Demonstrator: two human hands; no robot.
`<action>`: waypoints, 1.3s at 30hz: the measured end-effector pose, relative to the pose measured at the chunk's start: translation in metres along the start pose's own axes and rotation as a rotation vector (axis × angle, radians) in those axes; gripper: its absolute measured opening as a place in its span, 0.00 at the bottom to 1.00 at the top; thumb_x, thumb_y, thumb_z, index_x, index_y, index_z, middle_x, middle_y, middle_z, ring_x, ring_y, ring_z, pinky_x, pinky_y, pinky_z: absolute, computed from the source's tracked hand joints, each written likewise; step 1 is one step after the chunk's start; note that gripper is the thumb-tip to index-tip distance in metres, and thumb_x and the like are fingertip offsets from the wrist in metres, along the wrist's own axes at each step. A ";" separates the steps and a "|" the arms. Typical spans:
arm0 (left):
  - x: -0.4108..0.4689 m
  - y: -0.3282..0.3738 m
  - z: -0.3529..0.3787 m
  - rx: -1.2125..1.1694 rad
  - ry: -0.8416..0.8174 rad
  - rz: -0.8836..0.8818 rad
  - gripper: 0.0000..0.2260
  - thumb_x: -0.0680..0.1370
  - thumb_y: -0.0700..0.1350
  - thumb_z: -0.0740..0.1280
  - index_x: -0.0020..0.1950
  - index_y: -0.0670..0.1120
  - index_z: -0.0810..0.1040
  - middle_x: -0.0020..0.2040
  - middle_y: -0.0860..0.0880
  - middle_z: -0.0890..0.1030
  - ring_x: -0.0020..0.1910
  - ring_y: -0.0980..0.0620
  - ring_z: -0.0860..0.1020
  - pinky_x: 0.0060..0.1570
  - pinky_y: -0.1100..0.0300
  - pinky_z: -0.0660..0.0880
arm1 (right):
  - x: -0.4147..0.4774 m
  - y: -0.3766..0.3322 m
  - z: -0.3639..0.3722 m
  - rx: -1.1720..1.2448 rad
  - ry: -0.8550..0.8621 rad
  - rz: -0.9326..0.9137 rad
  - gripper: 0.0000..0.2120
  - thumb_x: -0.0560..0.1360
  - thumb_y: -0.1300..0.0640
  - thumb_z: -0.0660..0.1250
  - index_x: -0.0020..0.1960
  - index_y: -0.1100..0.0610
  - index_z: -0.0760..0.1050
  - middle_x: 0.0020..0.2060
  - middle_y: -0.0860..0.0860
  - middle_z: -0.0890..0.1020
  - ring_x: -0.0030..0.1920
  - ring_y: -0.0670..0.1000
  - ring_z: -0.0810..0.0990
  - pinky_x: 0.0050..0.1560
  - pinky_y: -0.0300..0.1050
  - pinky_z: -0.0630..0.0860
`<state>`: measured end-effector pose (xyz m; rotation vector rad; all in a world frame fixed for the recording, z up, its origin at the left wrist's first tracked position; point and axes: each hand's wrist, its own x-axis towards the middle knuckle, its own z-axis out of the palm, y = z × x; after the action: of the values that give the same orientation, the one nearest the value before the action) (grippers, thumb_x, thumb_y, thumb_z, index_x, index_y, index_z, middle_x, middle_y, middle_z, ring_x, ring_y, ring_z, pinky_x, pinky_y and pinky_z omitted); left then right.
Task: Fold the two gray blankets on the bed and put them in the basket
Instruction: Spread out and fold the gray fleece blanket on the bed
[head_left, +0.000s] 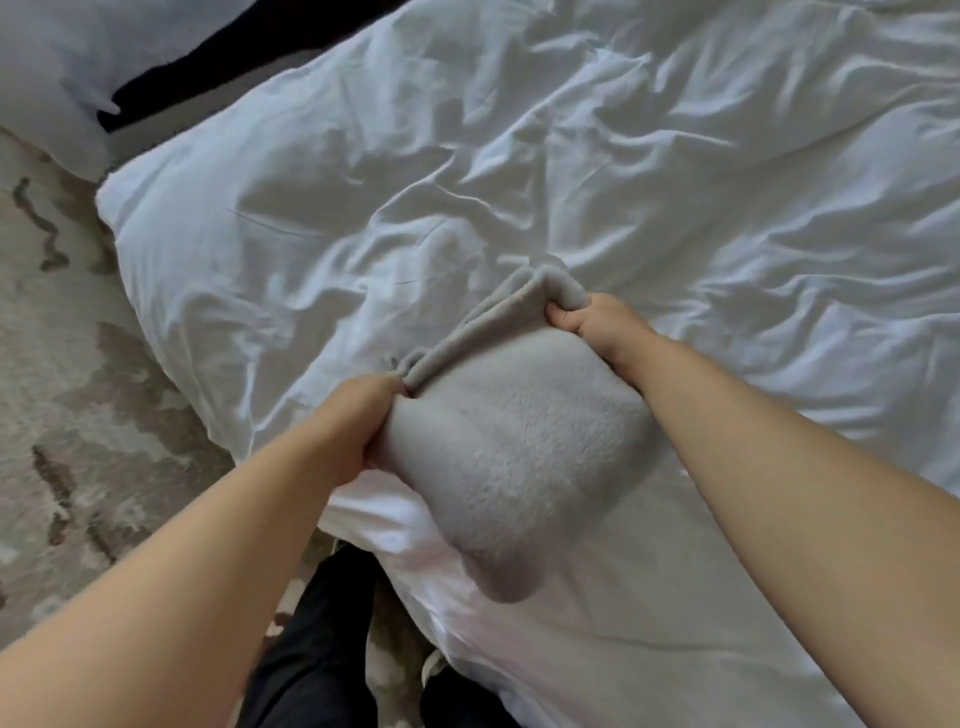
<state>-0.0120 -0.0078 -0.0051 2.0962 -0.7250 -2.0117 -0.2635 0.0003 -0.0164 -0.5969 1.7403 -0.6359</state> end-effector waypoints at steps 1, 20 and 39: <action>0.005 -0.001 -0.001 0.062 0.022 -0.039 0.17 0.70 0.42 0.66 0.58 0.46 0.78 0.55 0.42 0.80 0.52 0.40 0.79 0.49 0.48 0.78 | 0.007 0.005 0.007 -0.096 0.038 0.020 0.10 0.74 0.52 0.71 0.53 0.56 0.79 0.40 0.48 0.83 0.41 0.47 0.82 0.38 0.37 0.75; -0.021 0.057 0.032 0.665 0.102 0.427 0.21 0.74 0.57 0.67 0.60 0.44 0.75 0.55 0.47 0.79 0.54 0.46 0.77 0.54 0.54 0.74 | -0.107 0.082 -0.010 0.241 0.376 0.388 0.33 0.62 0.30 0.69 0.53 0.55 0.81 0.47 0.51 0.85 0.49 0.53 0.82 0.56 0.51 0.77; -0.041 -0.015 0.059 1.664 0.094 0.916 0.31 0.75 0.66 0.41 0.78 0.58 0.48 0.79 0.48 0.47 0.78 0.44 0.42 0.72 0.42 0.36 | -0.123 0.062 0.044 -0.933 0.400 -0.372 0.31 0.76 0.40 0.57 0.76 0.49 0.59 0.77 0.55 0.57 0.77 0.56 0.51 0.75 0.54 0.45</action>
<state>-0.0648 0.0365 0.0204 1.3920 -3.1680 -0.5720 -0.1954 0.1240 0.0168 -1.5436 2.3045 -0.1447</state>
